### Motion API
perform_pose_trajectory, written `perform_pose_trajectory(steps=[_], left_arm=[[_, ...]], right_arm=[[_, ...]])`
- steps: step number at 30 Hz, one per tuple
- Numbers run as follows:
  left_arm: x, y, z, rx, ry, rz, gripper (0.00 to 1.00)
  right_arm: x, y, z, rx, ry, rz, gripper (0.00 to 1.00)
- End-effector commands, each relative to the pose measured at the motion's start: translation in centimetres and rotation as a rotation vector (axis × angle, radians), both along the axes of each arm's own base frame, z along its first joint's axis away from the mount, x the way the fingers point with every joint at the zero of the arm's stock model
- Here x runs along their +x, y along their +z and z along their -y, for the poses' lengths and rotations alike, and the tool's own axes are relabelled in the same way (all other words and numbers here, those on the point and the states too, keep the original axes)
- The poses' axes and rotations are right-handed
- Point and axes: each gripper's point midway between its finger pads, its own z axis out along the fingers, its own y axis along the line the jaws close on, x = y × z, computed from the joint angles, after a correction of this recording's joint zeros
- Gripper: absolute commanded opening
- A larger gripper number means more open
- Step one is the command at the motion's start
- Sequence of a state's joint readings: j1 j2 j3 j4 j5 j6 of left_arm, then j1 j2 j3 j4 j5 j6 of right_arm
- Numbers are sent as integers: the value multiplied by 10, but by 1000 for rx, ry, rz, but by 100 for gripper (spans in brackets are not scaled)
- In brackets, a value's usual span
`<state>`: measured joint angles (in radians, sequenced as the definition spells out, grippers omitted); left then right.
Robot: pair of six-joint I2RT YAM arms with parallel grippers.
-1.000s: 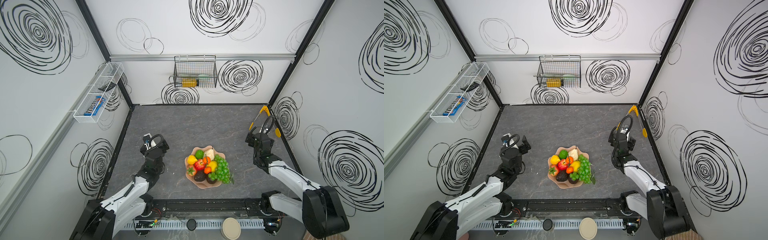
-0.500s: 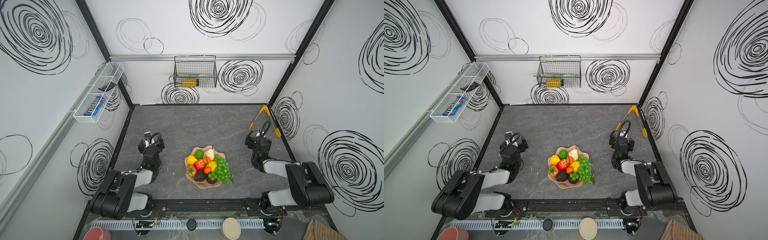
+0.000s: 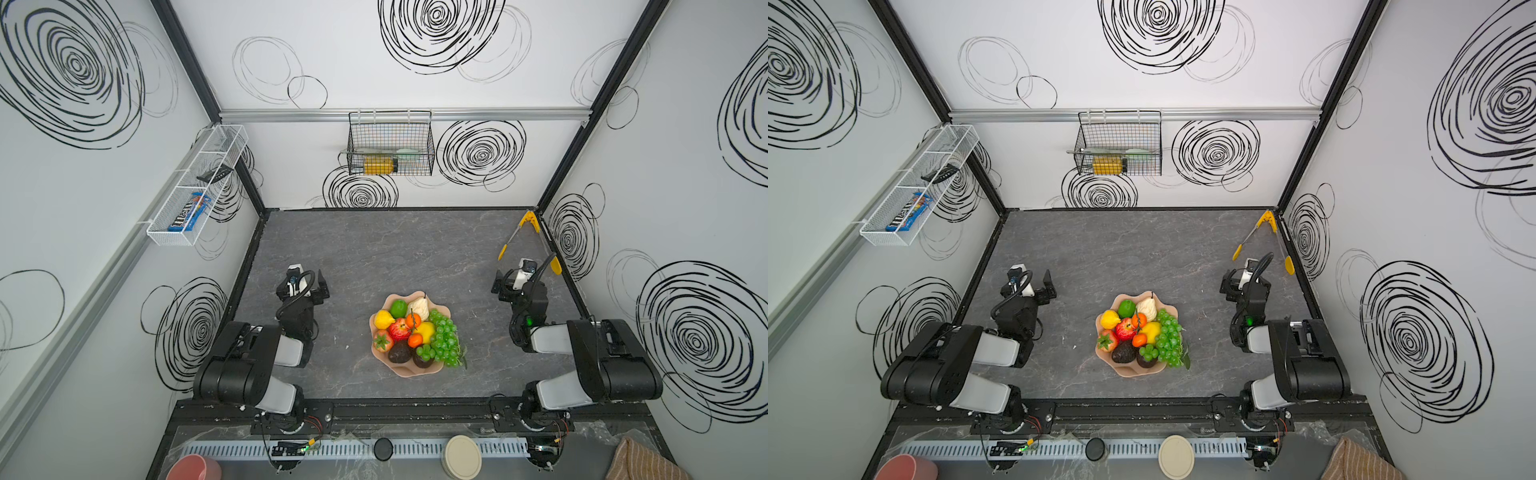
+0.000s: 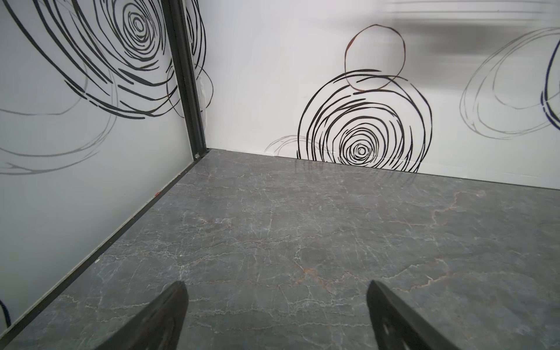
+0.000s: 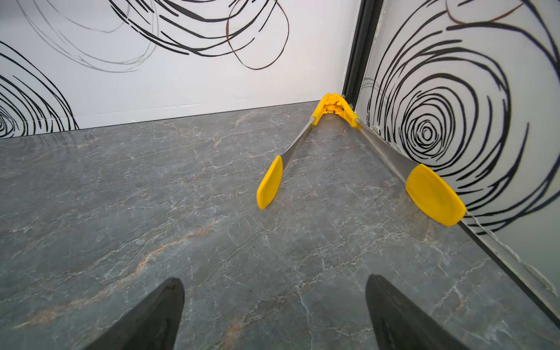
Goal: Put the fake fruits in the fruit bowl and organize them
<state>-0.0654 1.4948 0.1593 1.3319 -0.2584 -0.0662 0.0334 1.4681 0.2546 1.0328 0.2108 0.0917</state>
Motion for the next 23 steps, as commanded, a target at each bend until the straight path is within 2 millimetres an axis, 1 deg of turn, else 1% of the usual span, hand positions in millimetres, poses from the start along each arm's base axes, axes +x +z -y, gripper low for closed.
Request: perform_pose_trajectory(steps=[1,23], left_arm=[[0,23,3,10,-19,94,96],[1,23,3,11,-14,94,96]], right_arm=[[3,16,1,6,-10,74,97],[2,15,1,2,-7,69,97]])
